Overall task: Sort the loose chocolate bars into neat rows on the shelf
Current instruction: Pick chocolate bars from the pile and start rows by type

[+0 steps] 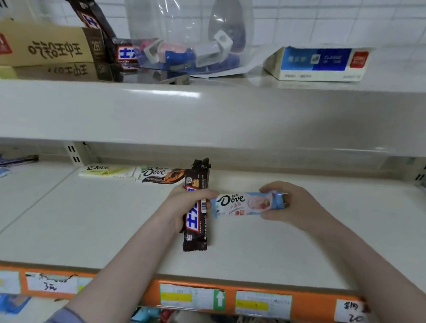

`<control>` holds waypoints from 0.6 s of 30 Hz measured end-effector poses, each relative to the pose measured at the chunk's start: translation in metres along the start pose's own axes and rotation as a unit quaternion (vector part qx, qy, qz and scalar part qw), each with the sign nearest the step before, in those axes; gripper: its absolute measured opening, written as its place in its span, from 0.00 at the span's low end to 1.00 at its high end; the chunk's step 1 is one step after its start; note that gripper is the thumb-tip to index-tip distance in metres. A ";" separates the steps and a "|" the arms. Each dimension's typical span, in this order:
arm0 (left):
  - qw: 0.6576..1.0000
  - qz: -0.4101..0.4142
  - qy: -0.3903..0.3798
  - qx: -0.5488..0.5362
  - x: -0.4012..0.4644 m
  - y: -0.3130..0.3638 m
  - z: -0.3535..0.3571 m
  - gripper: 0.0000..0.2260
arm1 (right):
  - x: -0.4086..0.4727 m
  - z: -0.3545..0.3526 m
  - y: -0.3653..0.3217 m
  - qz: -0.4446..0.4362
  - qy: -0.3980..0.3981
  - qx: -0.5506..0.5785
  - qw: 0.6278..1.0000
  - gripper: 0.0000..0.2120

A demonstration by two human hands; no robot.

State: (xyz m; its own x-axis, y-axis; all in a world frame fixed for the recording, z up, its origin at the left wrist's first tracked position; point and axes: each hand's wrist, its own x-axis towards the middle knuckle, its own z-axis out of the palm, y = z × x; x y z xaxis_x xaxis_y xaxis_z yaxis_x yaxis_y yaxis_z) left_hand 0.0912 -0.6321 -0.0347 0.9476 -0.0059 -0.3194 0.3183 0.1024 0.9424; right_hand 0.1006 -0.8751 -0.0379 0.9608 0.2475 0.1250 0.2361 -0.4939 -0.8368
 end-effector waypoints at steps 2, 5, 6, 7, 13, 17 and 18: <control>1.000 -0.014 0.013 -0.004 -0.001 -0.004 0.000 0.09 | 0.005 0.002 0.005 -0.037 -0.023 -0.092 0.995 0.21; 0.999 -0.024 0.035 -0.012 -0.002 -0.009 -0.001 0.12 | 0.012 0.007 0.012 -0.082 -0.065 -0.168 0.980 0.20; 0.999 -0.025 0.038 -0.015 -0.002 -0.009 -0.001 0.12 | 0.015 0.009 0.014 -0.093 -0.074 -0.184 0.976 0.20; 0.999 -0.024 0.042 -0.019 -0.001 -0.009 -0.001 0.12 | 0.017 0.010 0.016 -0.105 -0.079 -0.202 0.971 0.21; 0.995 0.012 0.062 -0.071 -0.001 -0.012 -0.006 0.07 | 0.030 0.013 0.029 -0.200 -0.045 -0.295 0.933 0.17; 0.991 0.028 0.089 -0.099 -0.005 -0.011 -0.019 0.05 | 0.041 0.009 0.031 -0.235 -0.002 -0.310 0.921 0.15; 0.989 0.030 0.097 -0.105 -0.006 -0.011 -0.023 0.05 | 0.045 0.009 0.030 -0.236 -0.001 -0.311 0.921 0.15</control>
State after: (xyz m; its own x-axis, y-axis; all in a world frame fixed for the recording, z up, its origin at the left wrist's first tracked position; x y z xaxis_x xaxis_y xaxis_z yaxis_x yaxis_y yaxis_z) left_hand 0.0816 -0.6102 -0.0452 0.9351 0.1944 -0.2963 0.2307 0.3008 0.9254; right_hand 0.1499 -0.8715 -0.0623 0.7295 0.5581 0.3954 0.6656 -0.7122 -0.2229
